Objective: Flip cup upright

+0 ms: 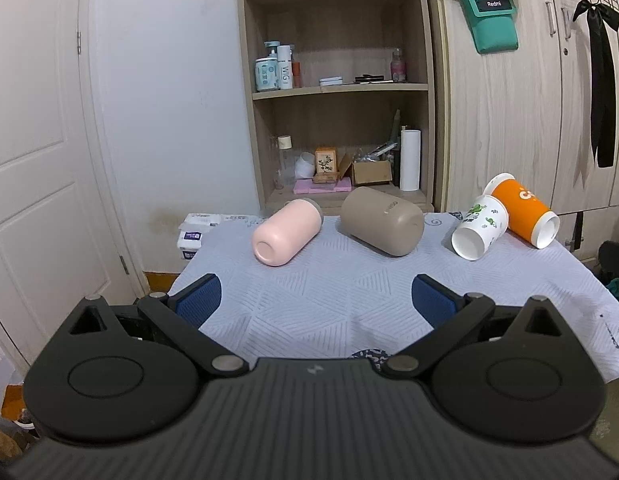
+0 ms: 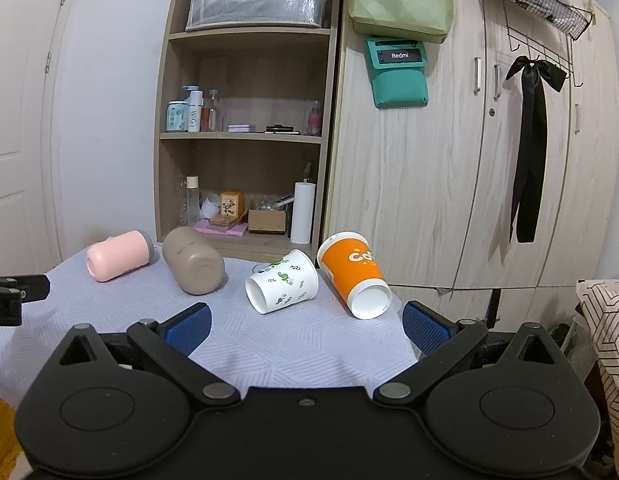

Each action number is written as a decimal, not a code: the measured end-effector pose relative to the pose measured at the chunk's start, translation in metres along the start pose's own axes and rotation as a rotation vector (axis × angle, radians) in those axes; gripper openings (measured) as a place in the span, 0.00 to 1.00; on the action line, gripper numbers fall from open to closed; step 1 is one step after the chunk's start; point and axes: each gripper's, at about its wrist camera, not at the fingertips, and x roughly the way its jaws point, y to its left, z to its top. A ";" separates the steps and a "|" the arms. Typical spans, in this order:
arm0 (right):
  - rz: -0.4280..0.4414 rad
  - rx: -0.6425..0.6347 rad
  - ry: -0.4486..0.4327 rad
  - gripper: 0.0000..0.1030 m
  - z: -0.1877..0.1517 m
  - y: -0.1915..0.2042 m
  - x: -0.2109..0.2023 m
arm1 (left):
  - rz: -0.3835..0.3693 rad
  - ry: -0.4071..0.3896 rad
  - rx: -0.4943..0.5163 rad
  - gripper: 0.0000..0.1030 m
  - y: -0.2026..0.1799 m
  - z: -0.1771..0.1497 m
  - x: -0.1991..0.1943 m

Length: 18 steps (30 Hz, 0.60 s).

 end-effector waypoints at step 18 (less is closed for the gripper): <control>-0.026 0.002 -0.048 1.00 -0.003 0.000 -0.002 | 0.008 -0.017 0.010 1.00 -0.001 -0.006 0.002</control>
